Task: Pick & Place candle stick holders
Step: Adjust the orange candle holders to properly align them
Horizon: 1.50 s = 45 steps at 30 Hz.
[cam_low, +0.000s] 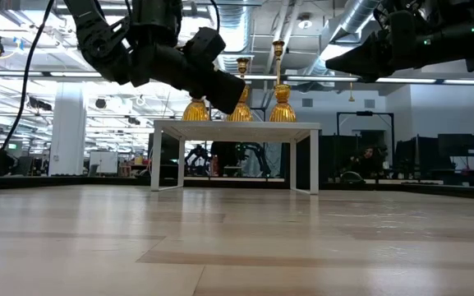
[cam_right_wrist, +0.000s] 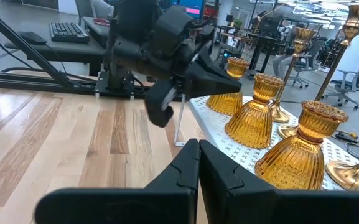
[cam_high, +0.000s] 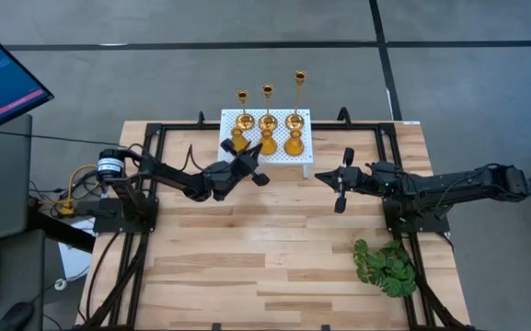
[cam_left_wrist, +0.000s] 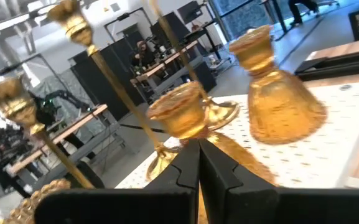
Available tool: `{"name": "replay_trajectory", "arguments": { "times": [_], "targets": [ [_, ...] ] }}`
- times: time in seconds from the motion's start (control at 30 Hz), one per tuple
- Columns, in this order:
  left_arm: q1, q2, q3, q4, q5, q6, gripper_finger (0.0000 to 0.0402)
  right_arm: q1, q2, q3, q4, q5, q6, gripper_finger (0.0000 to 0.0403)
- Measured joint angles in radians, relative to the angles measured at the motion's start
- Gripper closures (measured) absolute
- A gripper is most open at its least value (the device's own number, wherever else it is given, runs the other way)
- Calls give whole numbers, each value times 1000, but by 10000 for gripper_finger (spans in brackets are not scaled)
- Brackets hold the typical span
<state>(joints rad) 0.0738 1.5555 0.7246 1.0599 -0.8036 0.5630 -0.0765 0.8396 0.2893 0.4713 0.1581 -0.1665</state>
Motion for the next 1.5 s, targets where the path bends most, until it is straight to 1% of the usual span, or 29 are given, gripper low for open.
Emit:
{"name": "replay_trajectory", "arguments": {
  "times": [0.1,0.27,0.33,0.47,0.57,0.77,0.9,1.0,1.1,1.2,1.37,1.5],
  "targets": [
    [-28,0,0,-3,-12,32,399,0,0,0,0,0,0,403],
    [-75,0,0,-5,-81,82,399,0,0,0,0,0,2,403],
    [-92,0,0,-5,-139,110,399,0,0,0,0,0,2,403],
    [-126,0,0,-5,-291,175,399,0,0,0,0,0,2,403],
    [-153,0,0,-5,-341,210,399,0,0,0,0,0,2,403],
    [-213,0,0,-5,-344,276,399,0,0,0,0,0,9,403],
    [-232,-34,-16,-9,-338,297,399,0,0,0,0,0,10,403],
    [-232,-99,-66,-34,-338,297,399,0,0,0,-2,0,10,403],
    [-232,-187,-142,-40,-328,275,397,0,0,0,-4,0,10,403],
    [-232,-288,-230,-41,-292,220,397,0,0,0,-4,0,10,403],
    [-232,-447,-369,-50,-195,82,399,0,0,0,-5,0,10,403],
    [-232,-517,-442,-56,-193,18,399,0,0,0,-5,0,10,403]
  ]
}}
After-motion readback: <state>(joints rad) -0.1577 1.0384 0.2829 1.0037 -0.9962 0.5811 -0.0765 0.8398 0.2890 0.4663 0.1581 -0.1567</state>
